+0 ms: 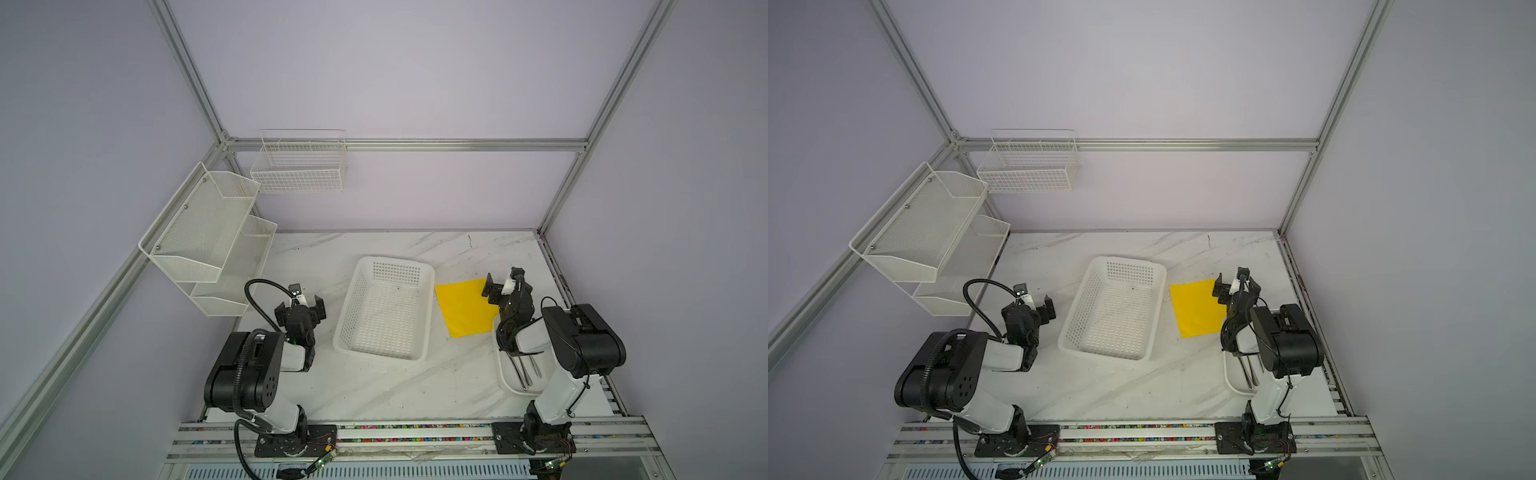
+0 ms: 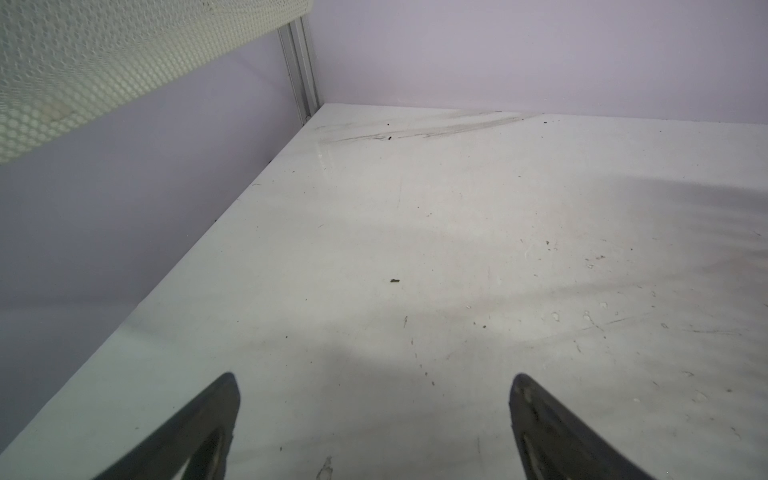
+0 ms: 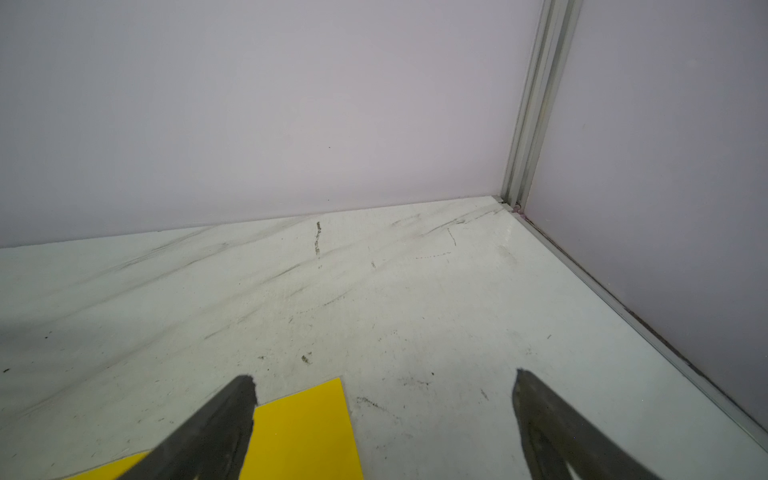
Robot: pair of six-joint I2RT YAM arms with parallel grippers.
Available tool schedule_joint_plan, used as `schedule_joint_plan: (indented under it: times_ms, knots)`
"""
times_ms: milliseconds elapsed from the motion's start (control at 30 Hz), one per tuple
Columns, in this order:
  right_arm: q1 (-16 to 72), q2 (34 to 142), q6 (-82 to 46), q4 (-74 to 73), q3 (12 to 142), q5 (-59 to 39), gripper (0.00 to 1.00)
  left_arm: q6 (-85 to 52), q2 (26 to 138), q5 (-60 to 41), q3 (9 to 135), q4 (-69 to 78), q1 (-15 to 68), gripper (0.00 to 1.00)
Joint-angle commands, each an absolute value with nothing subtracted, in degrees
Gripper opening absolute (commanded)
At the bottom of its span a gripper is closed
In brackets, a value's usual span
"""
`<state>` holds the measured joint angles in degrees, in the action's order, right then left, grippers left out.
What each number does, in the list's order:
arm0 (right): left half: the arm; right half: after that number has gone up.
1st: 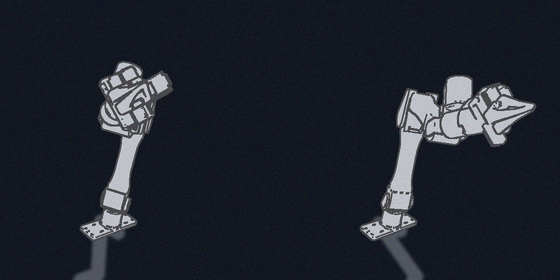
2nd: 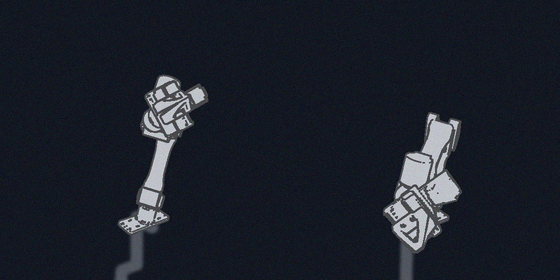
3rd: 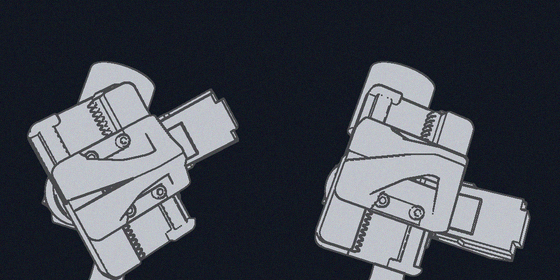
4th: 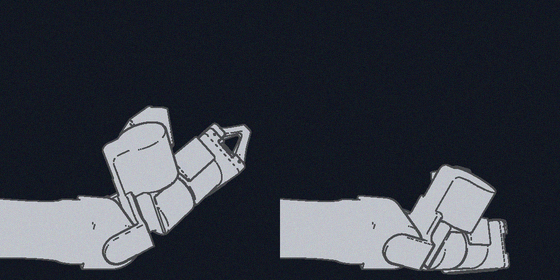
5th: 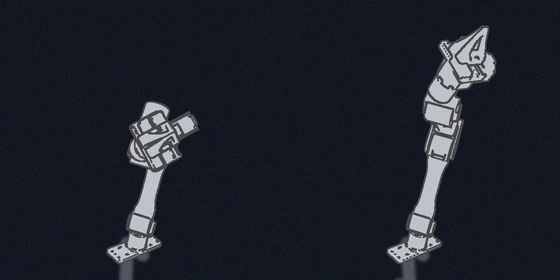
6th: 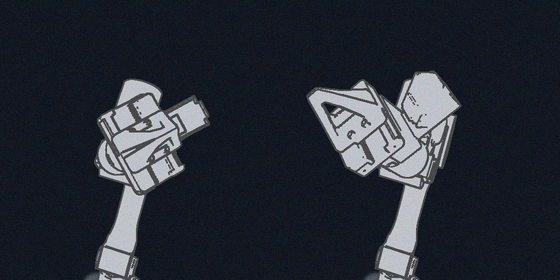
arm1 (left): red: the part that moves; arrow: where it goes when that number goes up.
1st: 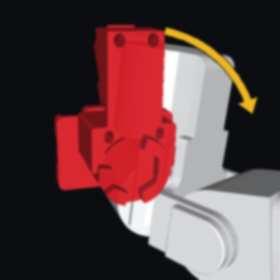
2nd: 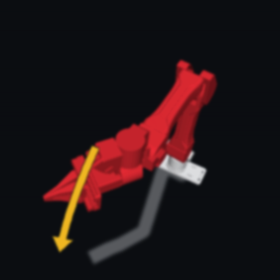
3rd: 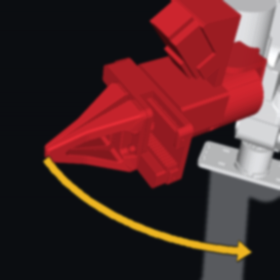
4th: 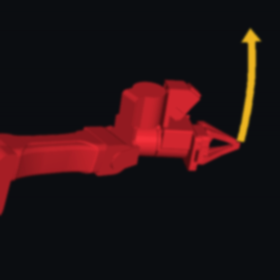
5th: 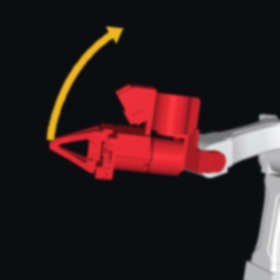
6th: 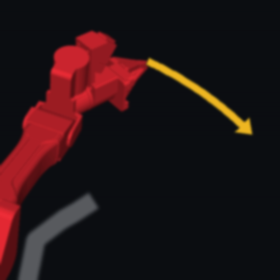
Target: Place the utensils on the paper napkin and roll it up
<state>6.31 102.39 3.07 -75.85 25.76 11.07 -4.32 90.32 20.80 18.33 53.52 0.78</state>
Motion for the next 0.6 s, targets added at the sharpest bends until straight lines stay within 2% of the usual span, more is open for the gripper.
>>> schedule_joint_plan:
  times_ms: [0, 567]
  knots:
    - [6.1, 102.2, 3.1, -76.8, 26.7, 10.7, 0.97, -4.3, 89.7, 21.4, 20.6, 56.1, 0.5, 1.0]
    - [5.4, 102.5, 1.5, -75.3, 27.4, 8.9, 0.97, -4.1, 90.1, 21.1, 20.9, 55.7, 0.5, 0.99]
